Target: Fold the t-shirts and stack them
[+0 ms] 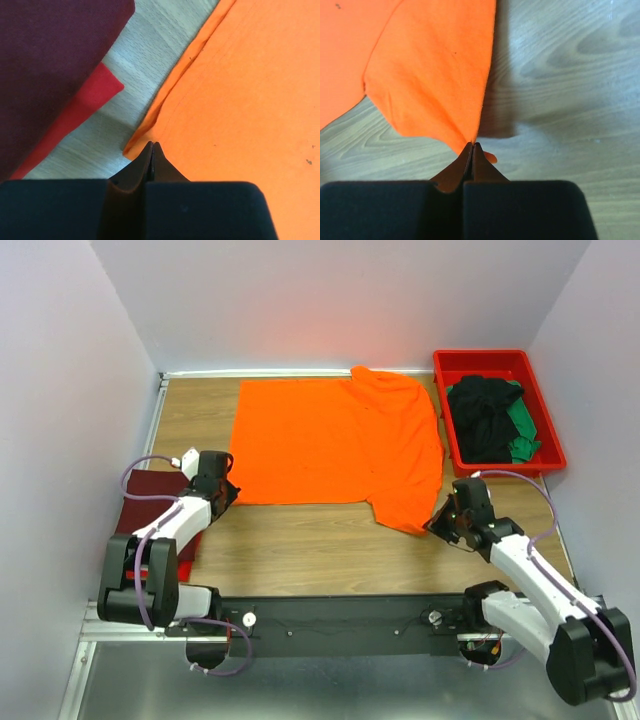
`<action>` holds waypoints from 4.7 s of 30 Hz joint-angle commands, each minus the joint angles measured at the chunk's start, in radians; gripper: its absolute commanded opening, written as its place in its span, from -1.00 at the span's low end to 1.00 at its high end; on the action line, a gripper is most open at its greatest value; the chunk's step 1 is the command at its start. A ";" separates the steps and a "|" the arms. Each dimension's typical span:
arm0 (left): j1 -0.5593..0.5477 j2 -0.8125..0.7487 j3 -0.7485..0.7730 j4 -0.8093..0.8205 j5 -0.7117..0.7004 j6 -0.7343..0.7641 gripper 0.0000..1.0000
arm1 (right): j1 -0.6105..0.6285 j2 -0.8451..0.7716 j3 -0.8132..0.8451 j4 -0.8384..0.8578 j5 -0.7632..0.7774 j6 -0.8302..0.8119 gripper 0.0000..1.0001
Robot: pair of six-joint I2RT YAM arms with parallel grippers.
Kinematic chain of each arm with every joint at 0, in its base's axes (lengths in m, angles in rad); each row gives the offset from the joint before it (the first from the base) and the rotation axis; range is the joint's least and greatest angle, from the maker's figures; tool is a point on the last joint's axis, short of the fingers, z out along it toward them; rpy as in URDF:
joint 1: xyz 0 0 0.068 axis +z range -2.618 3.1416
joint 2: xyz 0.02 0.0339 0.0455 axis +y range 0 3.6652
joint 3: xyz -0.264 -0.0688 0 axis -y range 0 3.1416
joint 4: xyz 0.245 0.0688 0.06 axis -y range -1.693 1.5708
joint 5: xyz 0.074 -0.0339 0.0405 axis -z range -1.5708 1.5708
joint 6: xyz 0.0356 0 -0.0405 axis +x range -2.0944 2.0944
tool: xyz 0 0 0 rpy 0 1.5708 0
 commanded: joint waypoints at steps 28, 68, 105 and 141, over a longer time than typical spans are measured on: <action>-0.076 0.022 -0.025 -0.068 -0.090 -0.114 -0.28 | 0.019 -0.091 0.012 -0.113 -0.014 0.003 -0.99; -0.074 0.007 -0.012 -0.133 -0.141 -0.083 -1.00 | 0.026 -0.132 0.047 -0.133 -0.036 -0.002 -0.99; -0.043 -0.012 0.113 -0.164 -0.113 -0.008 -1.00 | 0.178 0.125 0.340 -0.101 0.223 -0.028 -0.99; 0.030 0.456 0.662 -0.210 -0.044 0.000 -1.00 | -0.006 0.872 0.942 0.132 0.164 -0.169 -0.99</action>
